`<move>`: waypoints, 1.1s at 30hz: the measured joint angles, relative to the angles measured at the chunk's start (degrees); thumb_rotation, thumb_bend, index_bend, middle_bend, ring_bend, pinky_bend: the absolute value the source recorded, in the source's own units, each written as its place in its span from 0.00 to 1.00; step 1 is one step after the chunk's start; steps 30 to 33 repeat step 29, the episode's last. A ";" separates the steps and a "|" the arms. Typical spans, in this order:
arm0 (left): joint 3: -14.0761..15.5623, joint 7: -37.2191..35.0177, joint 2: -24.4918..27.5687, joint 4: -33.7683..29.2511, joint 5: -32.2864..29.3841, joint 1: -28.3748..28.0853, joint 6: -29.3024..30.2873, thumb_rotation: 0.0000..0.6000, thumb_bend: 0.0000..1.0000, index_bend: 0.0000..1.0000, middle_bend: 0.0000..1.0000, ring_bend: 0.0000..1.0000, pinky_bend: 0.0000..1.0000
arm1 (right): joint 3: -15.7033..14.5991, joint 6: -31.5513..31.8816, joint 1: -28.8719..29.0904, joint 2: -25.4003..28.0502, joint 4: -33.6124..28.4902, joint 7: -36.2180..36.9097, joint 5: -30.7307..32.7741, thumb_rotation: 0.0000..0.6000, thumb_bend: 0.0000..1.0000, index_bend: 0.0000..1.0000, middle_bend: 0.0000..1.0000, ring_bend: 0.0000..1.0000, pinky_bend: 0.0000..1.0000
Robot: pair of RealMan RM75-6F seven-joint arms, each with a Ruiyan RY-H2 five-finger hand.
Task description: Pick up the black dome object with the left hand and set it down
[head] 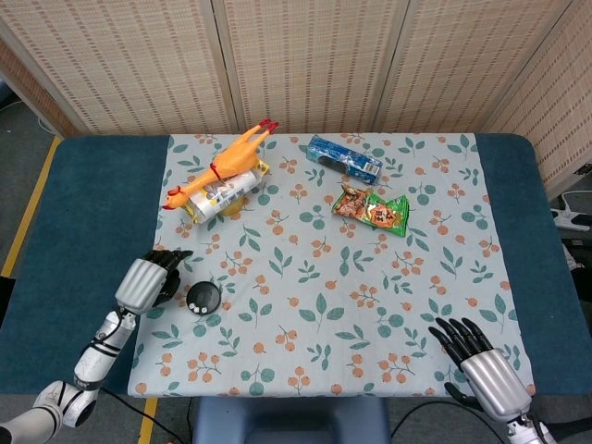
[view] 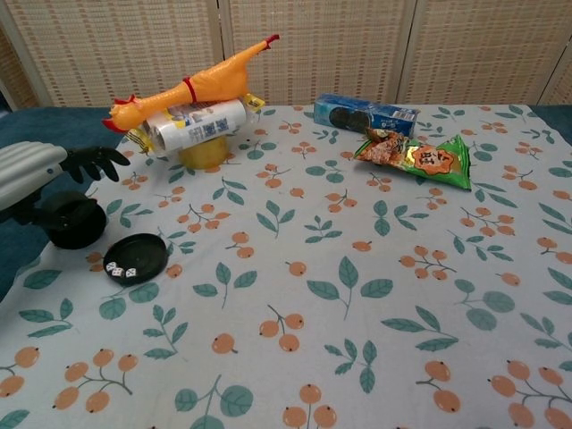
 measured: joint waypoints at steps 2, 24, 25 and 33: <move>-0.01 -0.21 0.10 -0.80 0.31 0.01 1.10 1.00 0.51 0.11 0.22 0.19 0.27 | -0.03 0.04 0.00 0.04 -0.01 0.10 -0.06 1.00 0.16 0.00 0.00 0.00 0.00; 8.11 2.31 23.74 -39.65 0.73 15.75 12.90 1.00 0.38 0.00 0.00 0.00 0.09 | 1.94 5.15 -1.95 -1.14 1.22 -1.97 0.28 1.00 0.16 0.00 0.00 0.00 0.00; 8.54 5.04 23.86 -39.45 0.10 16.33 12.54 1.00 0.38 0.00 0.00 0.00 0.09 | 2.10 5.55 -2.14 -1.33 1.28 -2.17 0.36 1.00 0.16 0.00 0.00 0.00 0.00; 9.08 12.45 24.74 -39.93 -1.30 17.25 11.45 1.00 0.38 0.00 0.00 0.00 0.09 | 2.33 7.33 -2.87 -1.62 1.48 -2.21 0.00 1.00 0.16 0.00 0.00 0.00 0.00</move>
